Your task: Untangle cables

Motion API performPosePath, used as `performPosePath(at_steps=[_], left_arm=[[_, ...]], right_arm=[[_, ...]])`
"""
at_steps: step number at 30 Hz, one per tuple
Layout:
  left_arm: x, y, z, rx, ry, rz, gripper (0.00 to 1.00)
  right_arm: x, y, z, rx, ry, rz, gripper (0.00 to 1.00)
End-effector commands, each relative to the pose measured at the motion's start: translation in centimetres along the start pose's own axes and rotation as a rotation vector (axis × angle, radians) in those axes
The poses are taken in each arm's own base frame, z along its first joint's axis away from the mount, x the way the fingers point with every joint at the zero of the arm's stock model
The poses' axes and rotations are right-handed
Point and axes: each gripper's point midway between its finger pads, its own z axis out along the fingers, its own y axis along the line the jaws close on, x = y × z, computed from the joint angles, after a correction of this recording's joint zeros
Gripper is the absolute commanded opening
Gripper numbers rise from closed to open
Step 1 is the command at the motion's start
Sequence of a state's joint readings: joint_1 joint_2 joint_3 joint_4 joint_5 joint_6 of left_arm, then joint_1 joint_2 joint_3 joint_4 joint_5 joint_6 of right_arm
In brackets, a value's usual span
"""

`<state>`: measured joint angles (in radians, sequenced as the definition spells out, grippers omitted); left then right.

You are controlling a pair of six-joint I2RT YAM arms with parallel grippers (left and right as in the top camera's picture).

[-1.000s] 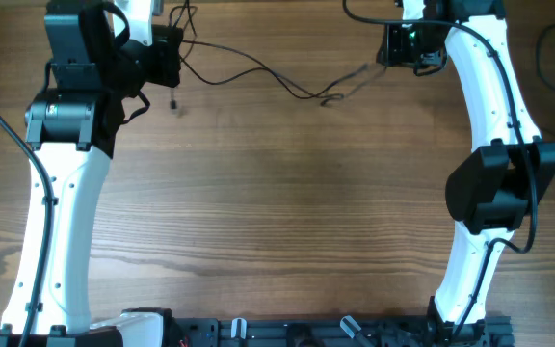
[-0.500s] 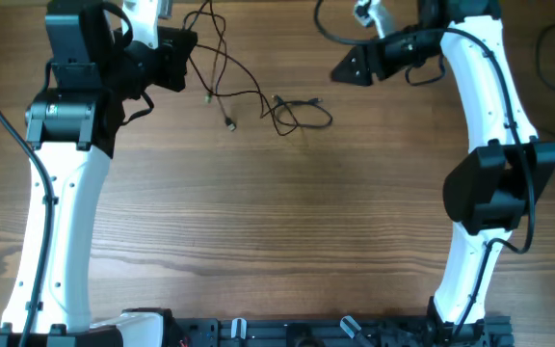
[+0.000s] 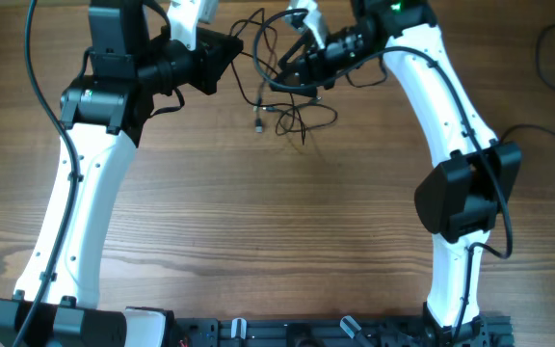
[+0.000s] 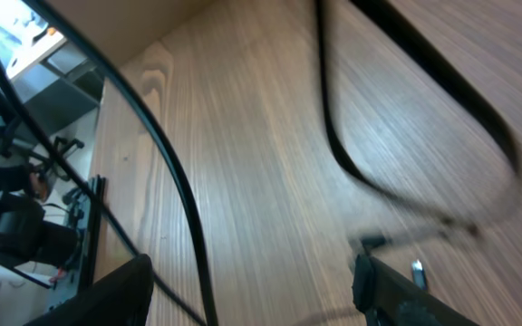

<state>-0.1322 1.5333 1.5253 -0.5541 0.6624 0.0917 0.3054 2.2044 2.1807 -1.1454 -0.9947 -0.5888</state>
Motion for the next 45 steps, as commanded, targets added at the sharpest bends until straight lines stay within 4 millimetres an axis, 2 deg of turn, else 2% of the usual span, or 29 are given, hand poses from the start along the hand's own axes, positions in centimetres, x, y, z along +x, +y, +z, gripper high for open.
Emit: performPosePath(at_steps=[1,2,3,6,8,9,10,12,13,15,18,22,25,27,28,31,33,35,37,41,45], left_arm=[[-1.3,-0.8,-0.4,0.026,-0.029,0.021,0.04],[-1.3,-0.8,-0.5,0.026,-0.03,0.021,0.04],[-1.3,-0.9,-0.5,0.026,-0.03,0.022,0.04],[-1.3,-0.5,-0.5,0.007,-0.031,0.022,0.04],[-1.3,0.0,-0.5,-0.024,-0.031,0.022,0.04],[-1.3,0.3,-0.5,-0.037,-0.031,0.022,0.04],[-1.4,0.4,-0.5,-0.045,-0.032,0.022,0.04],[-1.4,1.1,-0.5,-0.085,-0.032,0.022,0.24],[-1.3,1.8,-0.6,-0.126,-0.03,0.02,0.57],[-0.9,2.8,-0.7,-0.184,-0.016,0.011,1.0],[0.1,3.6,-0.8,-0.23,0.026,0.002,1.0],[0.9,4.8,-1.1,-0.3,0.055,-0.012,1.0],[2.8,6.0,-0.4,-0.331,0.112,-0.042,1.0],[4.1,6.5,0.3,-0.329,0.145,-0.06,1.0],[5.2,6.9,0.9,-0.325,0.172,-0.076,1.0],[7.3,6.9,3.0,-0.246,0.228,-0.118,1.0],[8.1,6.8,4.1,-0.198,0.246,-0.137,1.0],[9.0,6.6,5.4,-0.139,0.262,-0.159,1.0],[9.7,6.2,6.6,-0.078,0.271,-0.174,1.0],[10.2,4.0,8.9,0.072,0.27,-0.179,1.0],[10.1,-0.7,9.9,0.272,0.26,-0.076,1.0]], right_arm=[[-0.7,0.9,0.5,-0.02,-0.012,0.014,0.7],[-0.8,0.9,0.5,-0.017,-0.015,0.02,0.68],[-0.9,0.8,0.5,-0.015,-0.019,0.024,0.61],[-1.0,0.7,0.4,-0.012,-0.022,0.022,0.2],[-1.0,0.5,0.3,-0.007,-0.022,0.029,0.08],[-0.8,0.2,0.4,0.011,-0.013,0.05,0.05],[-0.7,-0.3,0.3,0.041,-0.003,0.074,0.05],[-0.2,-2.0,0.2,0.134,0.026,0.145,0.05],[0.2,-3.2,-0.1,0.21,0.045,0.19,0.05],[0.8,-5.3,-0.7,0.333,0.068,0.26,0.05],[2.2,-7.8,-2.2,0.5,0.104,0.346,0.05],[2.6,-8.5,-3.4,0.593,0.111,0.405,0.05],[1.1,-8.9,-7.2,0.789,0.055,0.461,0.04],[-0.1,-8.0,-9.1,0.85,0.027,0.441,0.04],[-1.5,-6.6,-10.7,0.874,-0.01,0.43,0.05],[-3.9,-3.4,-13.3,0.883,-0.096,0.419,0.05],[-5.2,-1.4,-14.4,0.867,-0.139,0.388,0.04],[-7.1,1.7,-15.8,0.829,-0.203,0.338,0.04],[-8.2,3.9,-16.7,0.802,-0.246,0.304,0.04],[-9.3,7.0,-17.8,0.758,-0.295,0.264,0.04],[-9.0,7.4,-17.8,0.75,-0.287,0.27,0.04]])
